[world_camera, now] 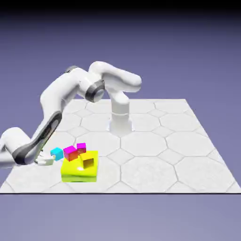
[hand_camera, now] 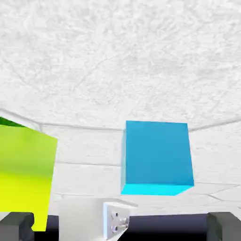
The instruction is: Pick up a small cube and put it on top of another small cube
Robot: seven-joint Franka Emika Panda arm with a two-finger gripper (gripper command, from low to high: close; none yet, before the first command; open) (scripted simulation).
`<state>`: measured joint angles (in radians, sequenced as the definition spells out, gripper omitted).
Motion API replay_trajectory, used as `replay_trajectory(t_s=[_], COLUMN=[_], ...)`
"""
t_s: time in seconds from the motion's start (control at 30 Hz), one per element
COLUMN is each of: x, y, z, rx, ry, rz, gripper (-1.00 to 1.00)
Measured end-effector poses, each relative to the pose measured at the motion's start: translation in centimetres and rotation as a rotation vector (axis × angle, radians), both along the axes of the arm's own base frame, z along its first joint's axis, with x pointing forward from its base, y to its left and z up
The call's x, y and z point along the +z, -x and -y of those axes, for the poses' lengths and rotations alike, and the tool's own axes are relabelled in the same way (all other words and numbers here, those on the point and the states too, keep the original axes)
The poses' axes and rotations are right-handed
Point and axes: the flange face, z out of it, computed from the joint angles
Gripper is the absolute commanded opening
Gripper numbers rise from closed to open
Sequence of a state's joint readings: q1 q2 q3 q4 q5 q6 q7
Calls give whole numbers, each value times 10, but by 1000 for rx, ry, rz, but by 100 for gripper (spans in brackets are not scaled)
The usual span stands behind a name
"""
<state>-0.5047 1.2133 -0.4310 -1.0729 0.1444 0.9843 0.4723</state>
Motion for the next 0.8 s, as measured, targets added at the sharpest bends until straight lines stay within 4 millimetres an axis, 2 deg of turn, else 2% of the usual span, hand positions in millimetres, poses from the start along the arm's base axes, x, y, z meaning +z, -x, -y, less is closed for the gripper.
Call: replay_trajectory(t_s=[0.1, 0.17, 0.47, 0.5, 0.57, 0.8], x=[-23, -25, -53, -54, -54, -34], y=[20, 22, 57, 59, 59, 30], z=[5, 5, -24, -26, -26, -2], rx=[-34, -38, -38, -38, -38, -39], ry=[-72, -78, -79, -79, -79, -79], rz=[-101, -111, -110, -111, -110, -110], gripper=[0, 0, 0, -100, -100, -100])
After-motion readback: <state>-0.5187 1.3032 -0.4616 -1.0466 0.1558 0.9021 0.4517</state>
